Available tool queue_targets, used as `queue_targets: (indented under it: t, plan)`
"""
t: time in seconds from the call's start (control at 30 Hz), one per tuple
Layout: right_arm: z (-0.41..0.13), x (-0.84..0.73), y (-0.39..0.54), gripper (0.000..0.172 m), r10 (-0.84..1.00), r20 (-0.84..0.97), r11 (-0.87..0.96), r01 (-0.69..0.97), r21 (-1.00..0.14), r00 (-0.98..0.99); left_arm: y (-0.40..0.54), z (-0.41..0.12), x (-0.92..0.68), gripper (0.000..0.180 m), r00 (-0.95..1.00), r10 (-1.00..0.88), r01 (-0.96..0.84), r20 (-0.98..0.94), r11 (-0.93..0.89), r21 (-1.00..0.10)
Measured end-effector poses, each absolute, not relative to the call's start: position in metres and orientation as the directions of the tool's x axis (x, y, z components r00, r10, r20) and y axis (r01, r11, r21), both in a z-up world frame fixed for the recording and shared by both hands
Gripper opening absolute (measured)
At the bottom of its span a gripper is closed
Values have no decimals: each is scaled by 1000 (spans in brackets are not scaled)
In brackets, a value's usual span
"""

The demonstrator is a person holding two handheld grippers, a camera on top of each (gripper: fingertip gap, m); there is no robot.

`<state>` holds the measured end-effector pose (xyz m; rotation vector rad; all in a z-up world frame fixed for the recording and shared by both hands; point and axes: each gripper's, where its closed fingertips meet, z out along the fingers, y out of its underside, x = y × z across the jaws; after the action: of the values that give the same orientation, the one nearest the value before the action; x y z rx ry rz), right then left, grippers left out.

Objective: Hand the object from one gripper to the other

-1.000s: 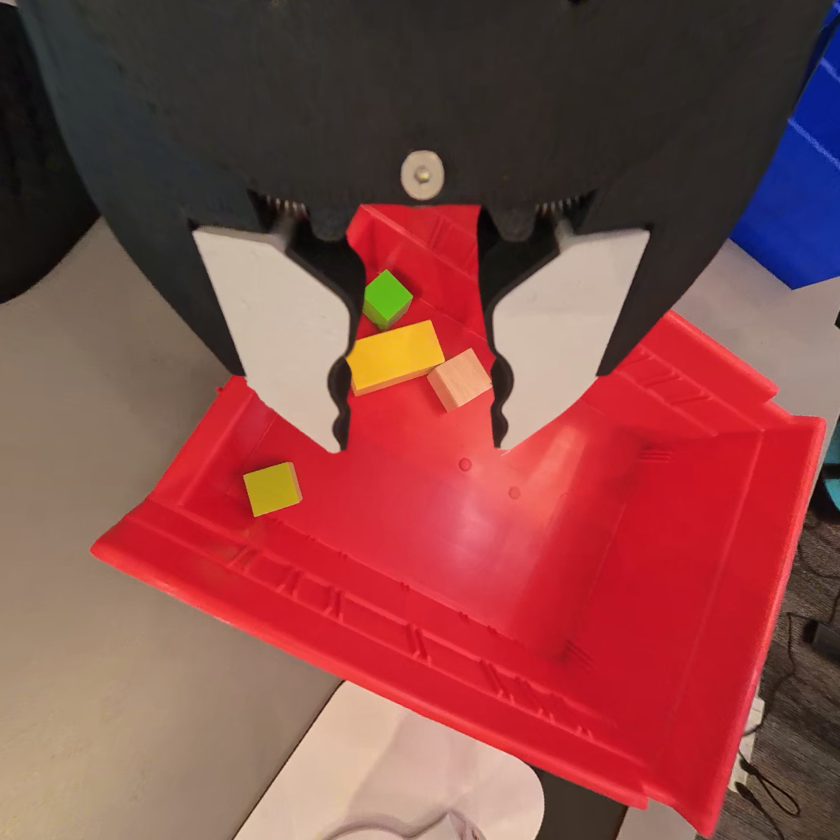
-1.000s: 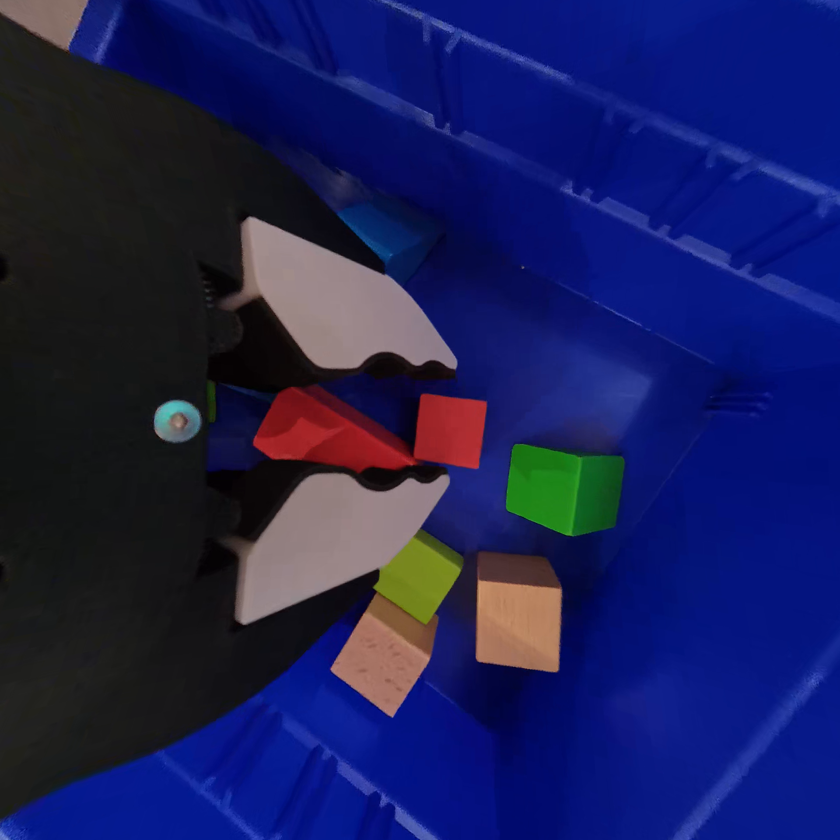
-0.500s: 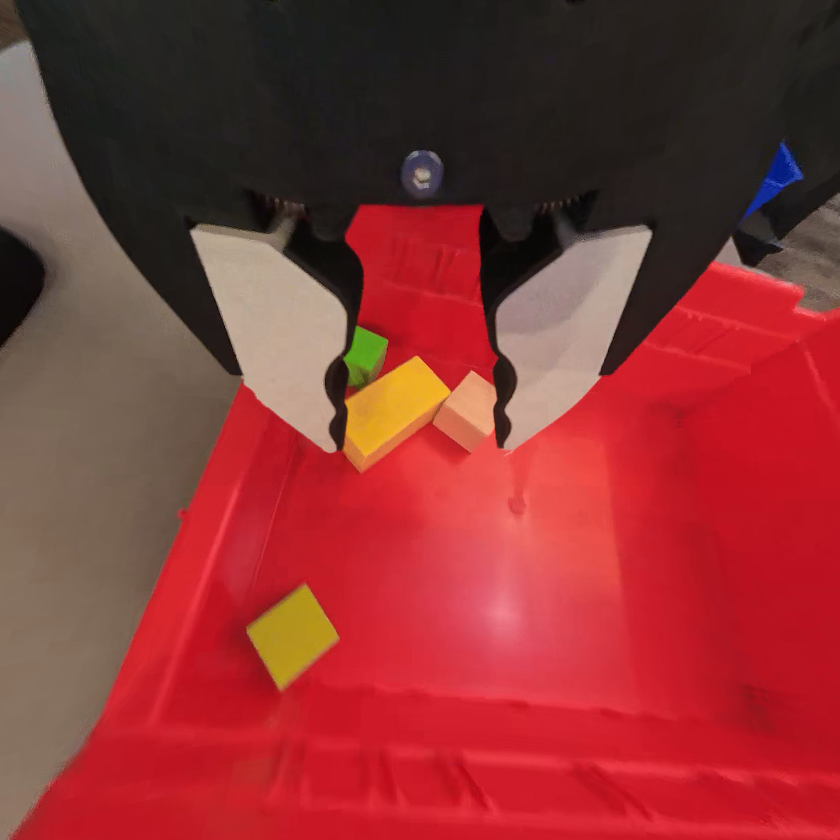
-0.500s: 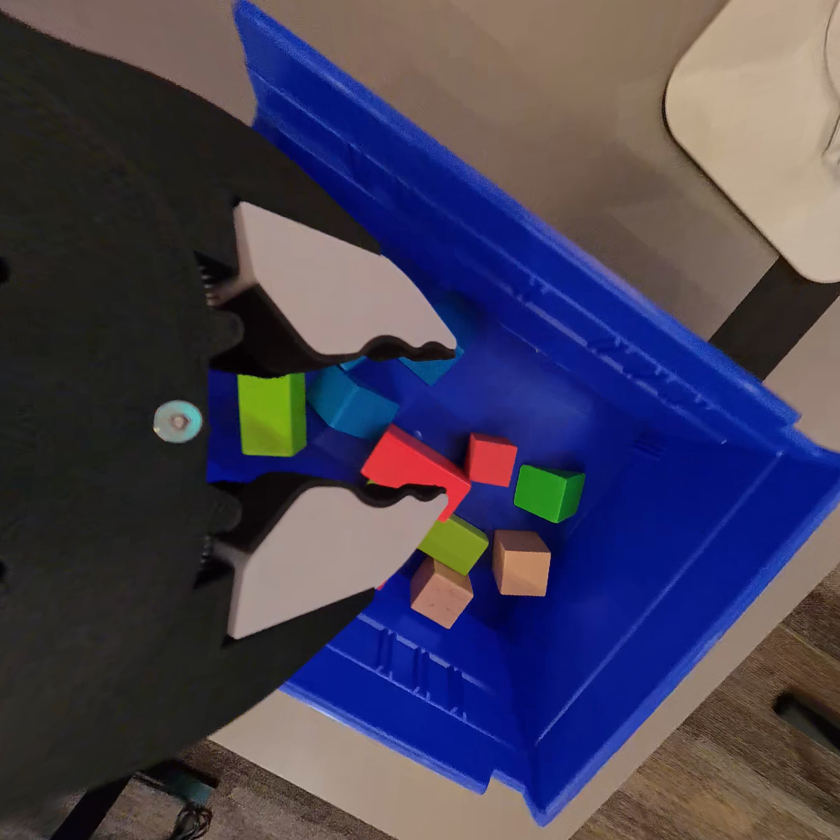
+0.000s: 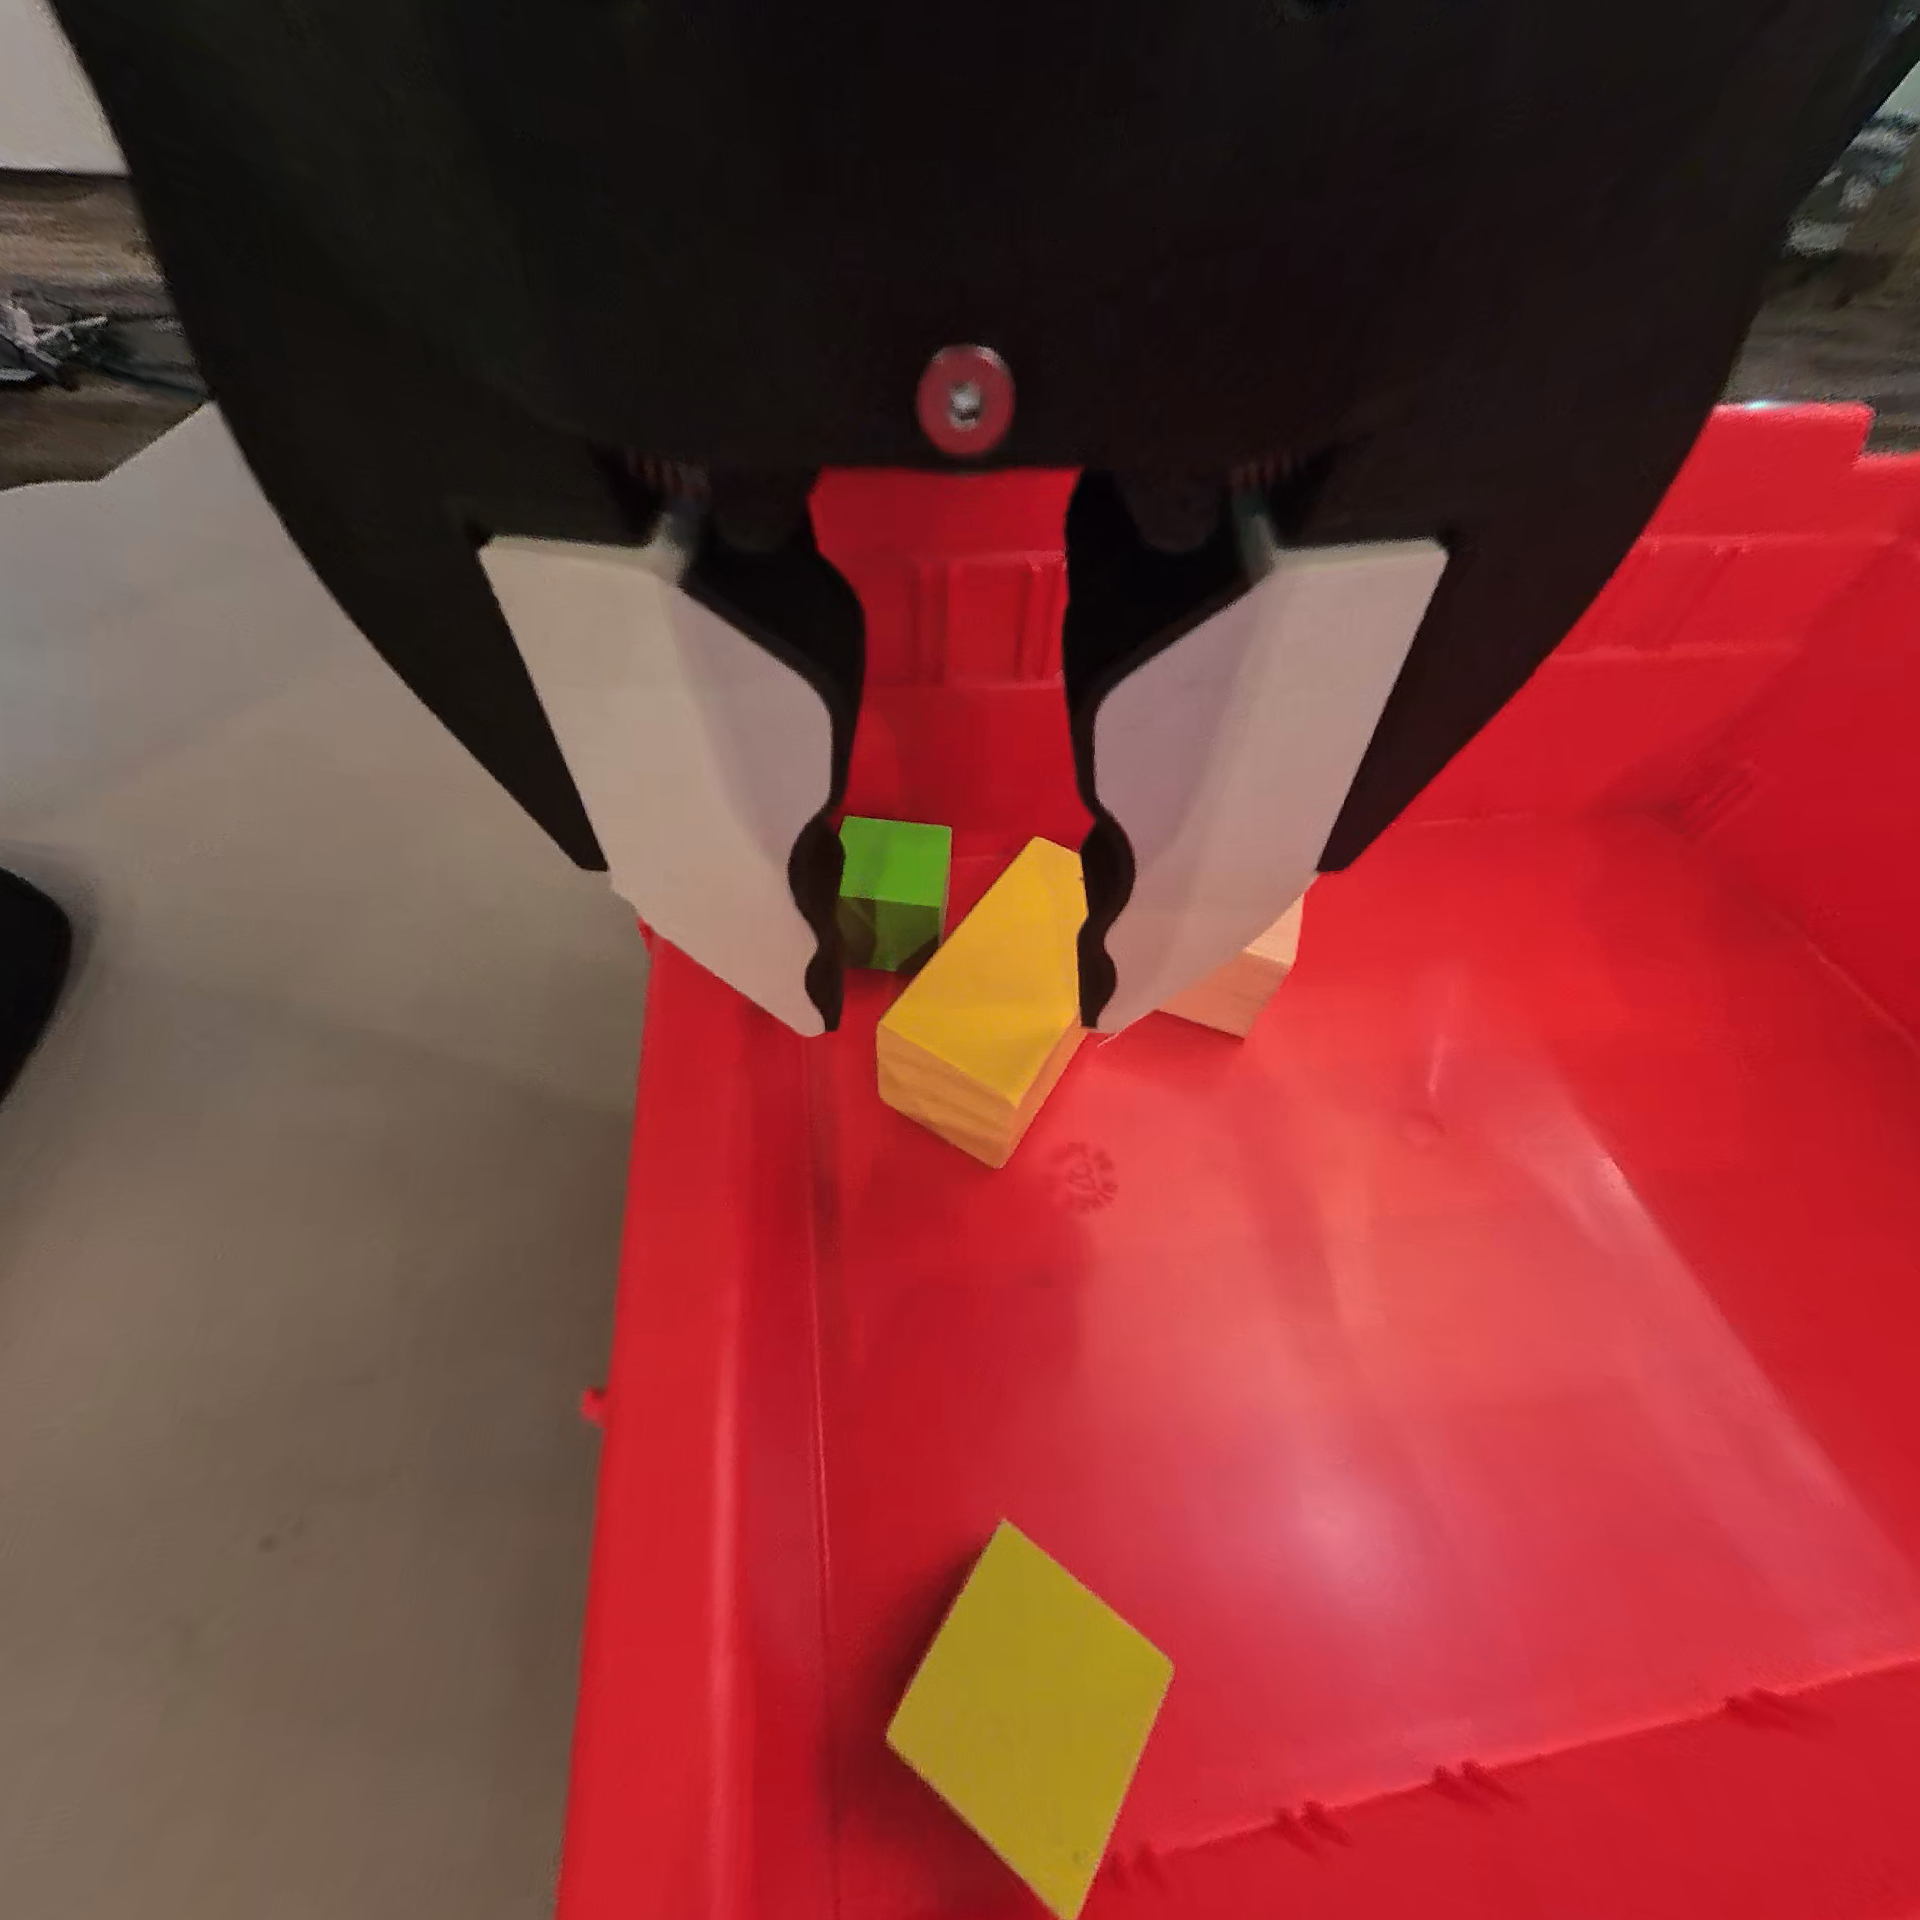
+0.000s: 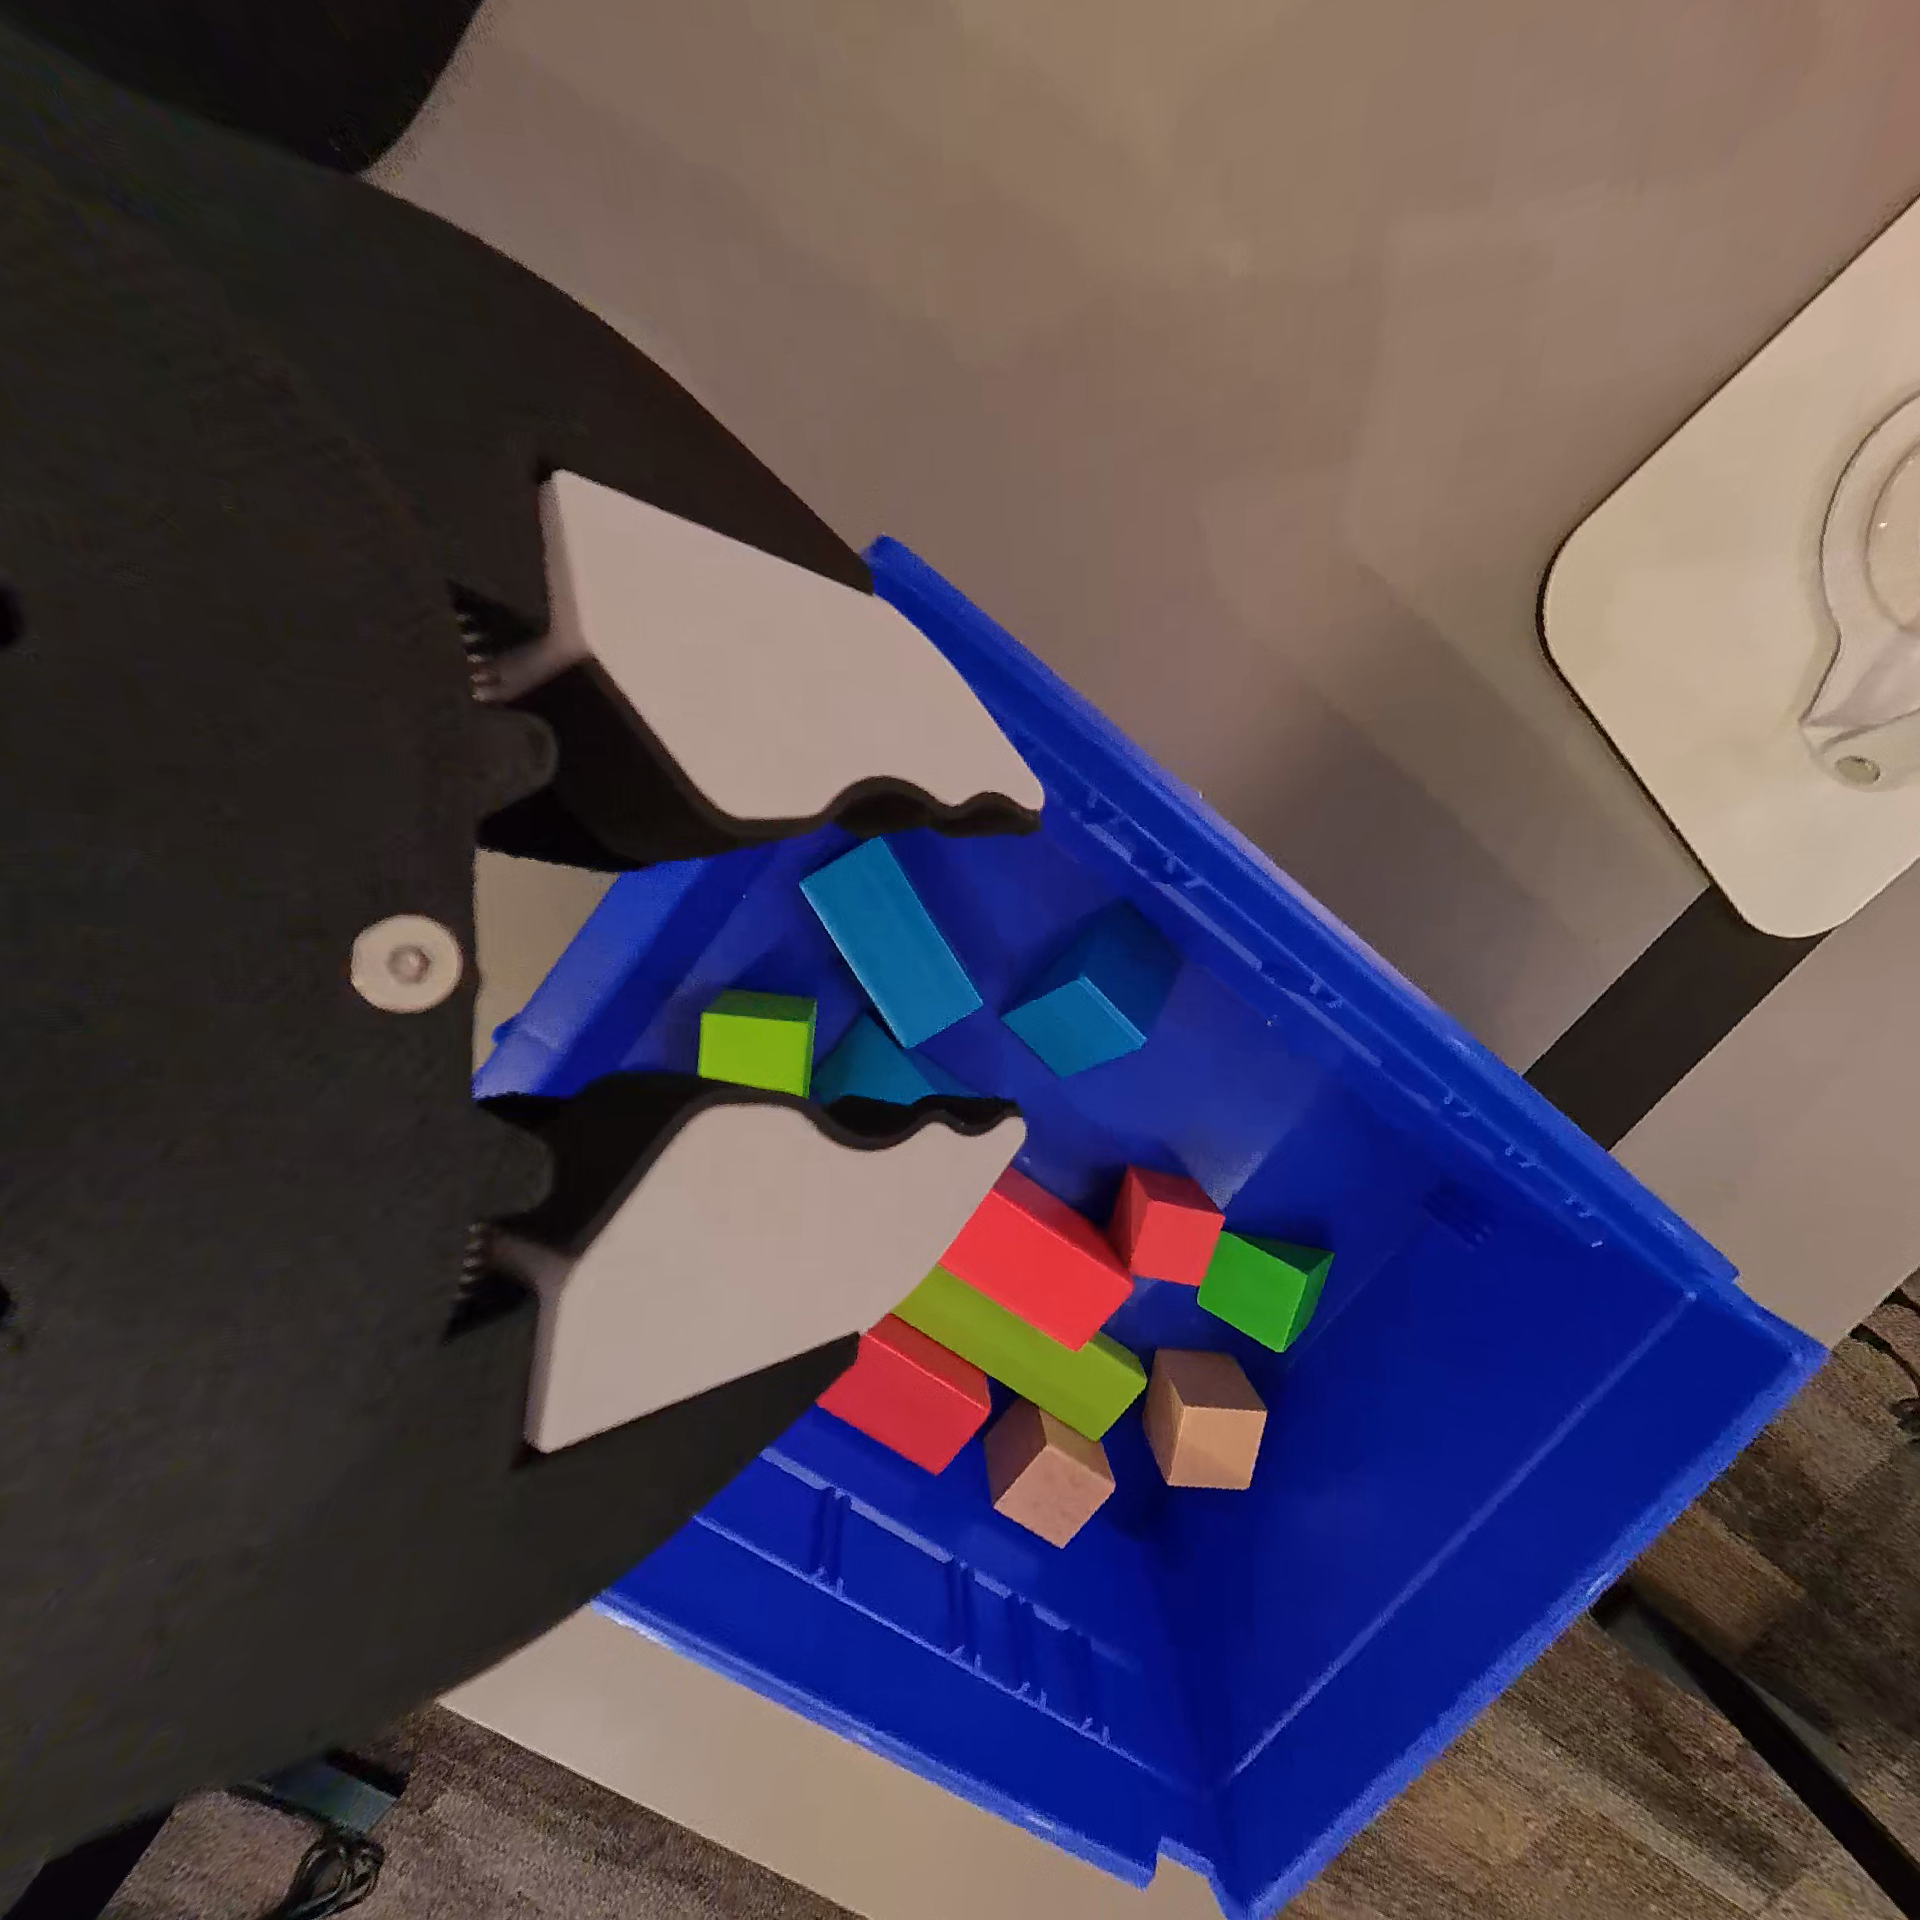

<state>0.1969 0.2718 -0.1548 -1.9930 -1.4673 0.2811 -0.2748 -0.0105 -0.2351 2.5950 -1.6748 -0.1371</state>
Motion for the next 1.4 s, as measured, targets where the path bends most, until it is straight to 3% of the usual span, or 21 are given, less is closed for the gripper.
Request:
queue_targets:
  t: [0.23,0.43,0.53,0.67,0.8,0.97,1.07,1.1,1.17,1.23,1.4]
  plan:
    - [-149,197,253,45,918,190,-163,768,-619,347,-3,-241,-280,36,380,-921,-908,-91,-390,155]
    - [-138,189,235,43,925,197,-124,749,-651,325,19,-231,-271,8,477,-861,-877,-179,-480,-23]
    - [-135,183,228,43,930,202,-107,752,-651,308,15,-231,-273,9,507,-848,-859,-152,-511,-13]
    - [-131,179,222,43,935,199,-94,747,-658,293,15,-228,-283,50,509,-843,-854,-175,-520,19]
    - [-131,175,218,43,940,194,-86,743,-664,282,11,-231,-283,64,497,-856,-861,-142,-507,38]
    - [-133,169,214,42,945,188,-77,742,-666,266,16,-251,-287,58,460,-874,-868,-159,-480,128]
    - [-132,165,209,41,948,189,-66,738,-672,257,25,-253,-289,34,476,-861,-857,-178,-500,124]
    - [-130,164,207,41,949,189,-62,734,-676,253,27,-252,-290,34,485,-855,-853,-185,-509,116]
    - [-121,156,197,41,955,189,-33,712,-701,230,31,-246,-286,34,508,-839,-847,-198,-528,66]
    - [-105,138,177,43,970,174,18,659,-752,172,38,-227,-277,34,568,-792,-819,-223,-570,-62]
    - [-69,60,102,50,991,133,132,469,-873,-32,61,-128,-198,33,698,-685,-643,-209,-471,-604]
